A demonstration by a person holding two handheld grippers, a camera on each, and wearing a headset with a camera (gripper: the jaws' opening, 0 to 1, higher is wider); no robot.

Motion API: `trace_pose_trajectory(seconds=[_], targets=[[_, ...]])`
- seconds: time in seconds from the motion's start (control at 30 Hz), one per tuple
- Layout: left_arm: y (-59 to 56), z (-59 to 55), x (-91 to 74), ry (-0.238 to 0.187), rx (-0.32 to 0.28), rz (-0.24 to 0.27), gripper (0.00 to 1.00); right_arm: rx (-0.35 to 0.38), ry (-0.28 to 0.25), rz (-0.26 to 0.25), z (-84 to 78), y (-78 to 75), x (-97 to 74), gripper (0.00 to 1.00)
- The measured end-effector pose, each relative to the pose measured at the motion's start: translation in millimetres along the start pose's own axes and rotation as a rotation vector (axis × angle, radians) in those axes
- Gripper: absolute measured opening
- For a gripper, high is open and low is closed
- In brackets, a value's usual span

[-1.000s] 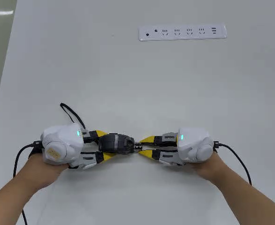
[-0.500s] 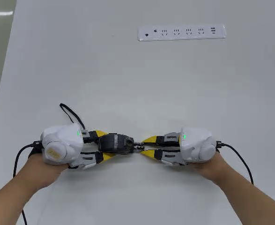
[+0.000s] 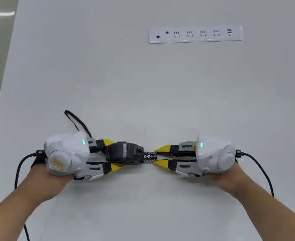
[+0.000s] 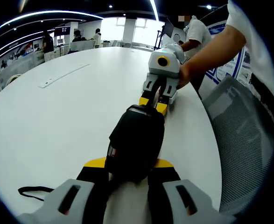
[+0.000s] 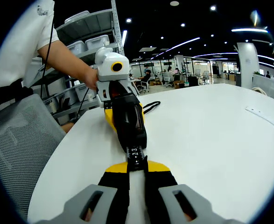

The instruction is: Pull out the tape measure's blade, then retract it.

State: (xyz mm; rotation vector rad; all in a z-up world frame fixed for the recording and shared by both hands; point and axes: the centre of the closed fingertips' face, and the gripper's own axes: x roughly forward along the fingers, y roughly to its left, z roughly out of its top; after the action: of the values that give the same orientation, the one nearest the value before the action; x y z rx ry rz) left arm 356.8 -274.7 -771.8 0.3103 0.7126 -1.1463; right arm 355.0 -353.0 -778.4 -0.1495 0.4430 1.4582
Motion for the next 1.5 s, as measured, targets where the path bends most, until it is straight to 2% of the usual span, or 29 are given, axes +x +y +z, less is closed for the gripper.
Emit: trace_pose_trajectory(seconds=[1.5], targets=[[-3.2, 4.1, 0.4, 0.001, -0.008, -0.001, 0.28, 0.042, -0.010, -0.013, -8.8, -1.9, -22.9, 0.09]])
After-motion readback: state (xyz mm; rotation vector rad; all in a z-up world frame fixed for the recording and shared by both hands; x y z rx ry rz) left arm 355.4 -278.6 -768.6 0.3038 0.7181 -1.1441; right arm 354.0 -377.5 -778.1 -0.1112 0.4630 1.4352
